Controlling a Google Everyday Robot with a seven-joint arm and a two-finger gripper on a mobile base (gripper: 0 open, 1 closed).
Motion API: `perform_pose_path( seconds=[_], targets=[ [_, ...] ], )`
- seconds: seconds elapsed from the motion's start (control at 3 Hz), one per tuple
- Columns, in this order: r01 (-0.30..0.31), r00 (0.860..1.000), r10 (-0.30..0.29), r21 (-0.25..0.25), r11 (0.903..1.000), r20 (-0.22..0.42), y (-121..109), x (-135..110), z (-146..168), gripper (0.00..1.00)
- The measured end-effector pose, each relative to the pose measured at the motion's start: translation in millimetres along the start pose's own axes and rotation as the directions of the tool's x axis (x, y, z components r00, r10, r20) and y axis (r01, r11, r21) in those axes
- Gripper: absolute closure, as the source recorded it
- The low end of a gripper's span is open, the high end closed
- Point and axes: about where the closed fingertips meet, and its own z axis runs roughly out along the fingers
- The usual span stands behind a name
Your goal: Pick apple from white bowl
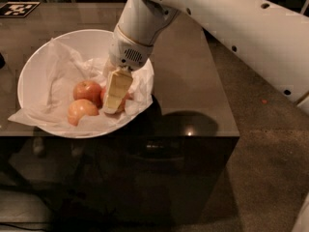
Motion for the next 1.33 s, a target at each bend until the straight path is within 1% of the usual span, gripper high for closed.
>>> perform_pose_path(
  seconds=[0.33, 0.67, 1.0, 1.33],
  targets=[
    [0.035, 0.999, -0.035, 0.018, 0.9992, 0.005, -4.8, -0.7, -3.3, 0.27],
    [0.035, 0.999, -0.035, 0.018, 0.9992, 0.005, -4.8, -0.7, -3.3, 0.30],
    [0.035, 0.999, -0.035, 0.018, 0.9992, 0.005, -4.8, -0.7, -3.3, 0.37],
    [0.035, 0.999, -0.035, 0.018, 0.9992, 0.005, -4.8, -0.7, -3.3, 0.37]
  ],
)
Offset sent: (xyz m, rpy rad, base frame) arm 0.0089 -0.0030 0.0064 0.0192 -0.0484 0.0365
